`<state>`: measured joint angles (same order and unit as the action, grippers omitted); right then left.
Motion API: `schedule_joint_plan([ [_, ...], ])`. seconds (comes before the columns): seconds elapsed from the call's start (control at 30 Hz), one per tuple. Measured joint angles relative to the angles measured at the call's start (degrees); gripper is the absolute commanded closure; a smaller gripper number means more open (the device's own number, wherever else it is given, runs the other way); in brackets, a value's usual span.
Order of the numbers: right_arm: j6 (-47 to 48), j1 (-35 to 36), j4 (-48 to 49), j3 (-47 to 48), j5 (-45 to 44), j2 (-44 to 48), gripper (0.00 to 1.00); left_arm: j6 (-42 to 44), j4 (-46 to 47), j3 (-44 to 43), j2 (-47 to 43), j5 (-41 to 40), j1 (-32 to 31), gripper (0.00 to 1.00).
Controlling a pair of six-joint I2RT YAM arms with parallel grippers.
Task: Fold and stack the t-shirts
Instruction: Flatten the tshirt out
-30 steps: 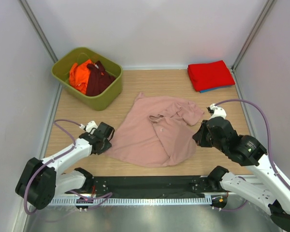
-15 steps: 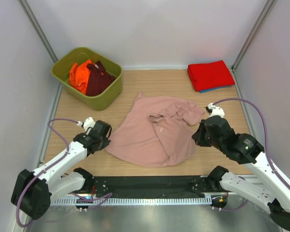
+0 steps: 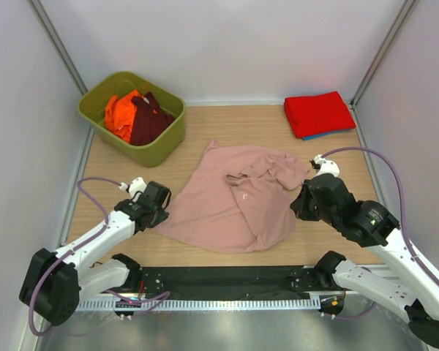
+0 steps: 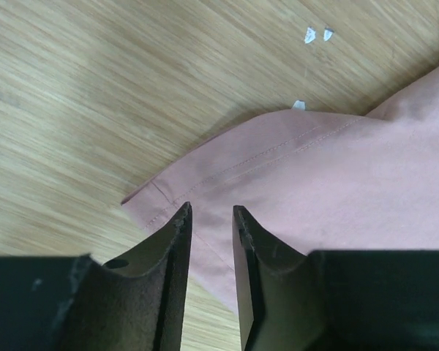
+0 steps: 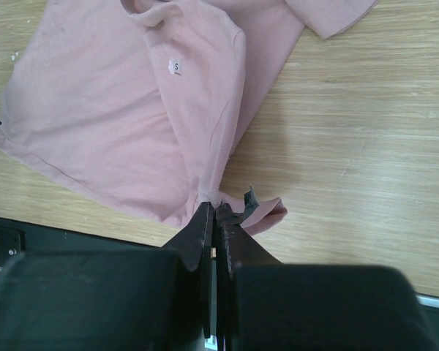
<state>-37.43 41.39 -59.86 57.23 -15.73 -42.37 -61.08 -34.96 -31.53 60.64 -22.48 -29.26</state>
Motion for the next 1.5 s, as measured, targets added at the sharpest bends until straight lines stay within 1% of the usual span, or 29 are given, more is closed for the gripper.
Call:
schedule_joint_plan([
  [0.17,0.0,0.0,0.04,0.35,0.02,0.02,0.99,-0.9,-0.07,1.2,0.66,-0.11,0.0,0.67],
  [0.23,0.02,0.0,0.04,0.35,0.0,0.02,0.99,-1.51,-0.07,1.46,1.9,-0.22,0.0,0.67],
  [0.33,0.07,0.0,0.04,0.35,0.0,0.02,0.99,-1.81,0.0,1.46,4.02,-0.44,0.0,0.71],
  [0.47,0.22,0.0,0.04,0.35,0.0,0.02,0.99,-1.86,0.44,1.18,6.32,-1.11,0.0,0.78],
  [0.53,0.26,0.0,0.04,0.35,0.0,0.02,0.99,-1.88,0.52,0.81,7.19,-1.64,0.0,0.83],
  [0.57,0.26,0.0,0.04,0.35,0.0,0.02,0.99,-1.95,0.72,0.66,7.56,-1.97,0.0,0.9],
  [0.67,0.35,0.0,0.04,0.35,0.0,0.0,0.99,-1.95,1.07,0.57,7.8,-2.45,0.0,0.98],
  [0.7,0.42,0.0,0.04,0.35,0.0,0.0,0.99,-1.97,1.05,0.57,7.61,-2.47,0.0,1.0],
  [0.83,0.55,0.0,0.07,0.35,-0.02,-0.04,0.99,-1.86,0.07,0.59,5.31,-2.38,0.0,1.0],
  [1.0,0.66,0.0,0.0,0.57,-0.98,-0.81,0.99,-0.2,-2.58,-0.42,-2.69,-1.9,0.0,1.0],
  [1.13,0.74,0.0,-1.2,2.69,-3.19,-2.05,0.99,2.58,-3.63,-3.56,-9.79,-0.74,0.0,1.0],
  [1.3,1.99,0.0,-3.93,10.21,-9.14,-5.55,0.99,6.73,-4.52,-11.3,-16.13,1.27,0.0,1.0],
  [1.4,3.69,0.0,-6.16,17.14,-15.82,-8.11,0.99,9.25,-5.42,-18.12,-17.38,1.42,0.0,1.0],
  [1.5,5.75,0.0,-7.82,24.33,-23.85,-10.64,0.99,12.04,-6.71,-25.79,-17.44,-0.11,0.0,1.0],
])
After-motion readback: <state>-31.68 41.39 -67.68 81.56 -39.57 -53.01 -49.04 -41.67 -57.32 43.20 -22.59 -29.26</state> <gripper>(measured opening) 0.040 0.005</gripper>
